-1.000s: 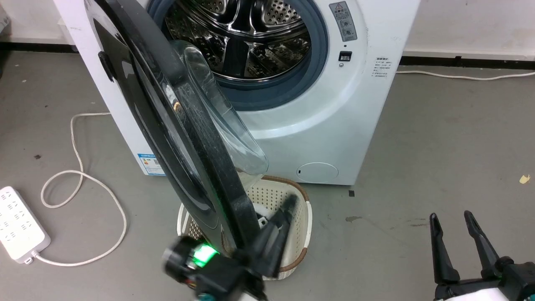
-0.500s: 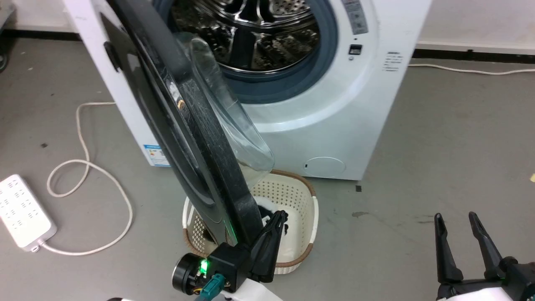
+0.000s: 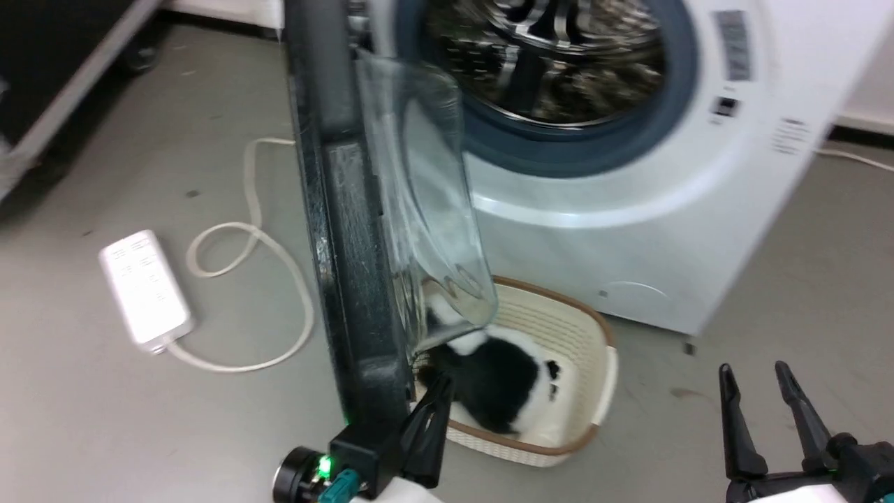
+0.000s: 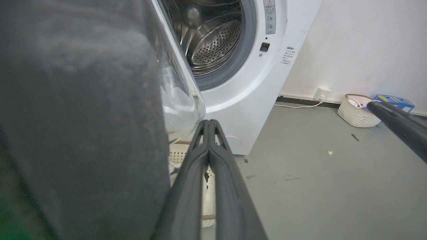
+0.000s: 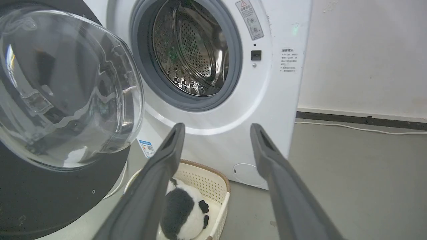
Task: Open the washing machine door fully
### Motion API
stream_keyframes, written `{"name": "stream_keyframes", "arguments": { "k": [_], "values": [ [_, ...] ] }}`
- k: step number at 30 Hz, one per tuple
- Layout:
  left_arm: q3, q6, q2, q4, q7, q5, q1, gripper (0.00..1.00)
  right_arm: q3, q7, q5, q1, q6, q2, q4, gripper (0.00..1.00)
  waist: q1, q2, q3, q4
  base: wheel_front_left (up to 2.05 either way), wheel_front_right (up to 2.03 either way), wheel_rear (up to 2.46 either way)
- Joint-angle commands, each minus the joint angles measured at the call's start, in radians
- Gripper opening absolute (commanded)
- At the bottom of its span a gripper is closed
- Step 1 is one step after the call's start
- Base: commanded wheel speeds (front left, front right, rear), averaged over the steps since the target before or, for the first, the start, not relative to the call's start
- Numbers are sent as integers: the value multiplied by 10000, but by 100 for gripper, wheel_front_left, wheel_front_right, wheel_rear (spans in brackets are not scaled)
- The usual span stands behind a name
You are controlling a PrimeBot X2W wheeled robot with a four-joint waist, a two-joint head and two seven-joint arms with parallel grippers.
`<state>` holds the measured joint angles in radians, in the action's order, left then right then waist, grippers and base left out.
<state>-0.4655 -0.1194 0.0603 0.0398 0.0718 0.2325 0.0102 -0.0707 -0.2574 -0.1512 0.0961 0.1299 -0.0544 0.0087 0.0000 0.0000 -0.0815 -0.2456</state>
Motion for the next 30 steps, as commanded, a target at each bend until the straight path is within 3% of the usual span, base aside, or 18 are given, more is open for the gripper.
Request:
{"name": "stream_keyframes", "arguments": {
  "k": [1, 7, 14, 19, 30],
  "values": [
    [140, -73, 141, 80, -32, 67, -176, 0, 29, -43, -45, 49, 8, 41, 33, 100, 0, 0, 131, -863, 0, 0, 0],
    [574, -277, 413, 377, -161, 238, -273, 0, 187, -43, 10, -41, 8, 41, 64, 100, 0, 0, 77, -1939, 0, 0, 0],
    [1503, -486, 742, 498, -174, 730, -118, 0, 343, -43, 200, -140, 8, 41, 64, 100, 0, 0, -341, -2522, 0, 0, 0],
    [2485, -505, 1034, 328, 10, 1350, 250, 0, 450, -43, 449, -334, 8, -85, -35, 100, 0, 0, -1039, -2550, 0, 0, 0],
    [4759, 129, 2134, -981, -254, 3360, 1725, 0, 488, -43, 434, -767, 8, -798, -281, 100, 0, 0, -2326, -1978, 0, 0, 0]
  ]
}}
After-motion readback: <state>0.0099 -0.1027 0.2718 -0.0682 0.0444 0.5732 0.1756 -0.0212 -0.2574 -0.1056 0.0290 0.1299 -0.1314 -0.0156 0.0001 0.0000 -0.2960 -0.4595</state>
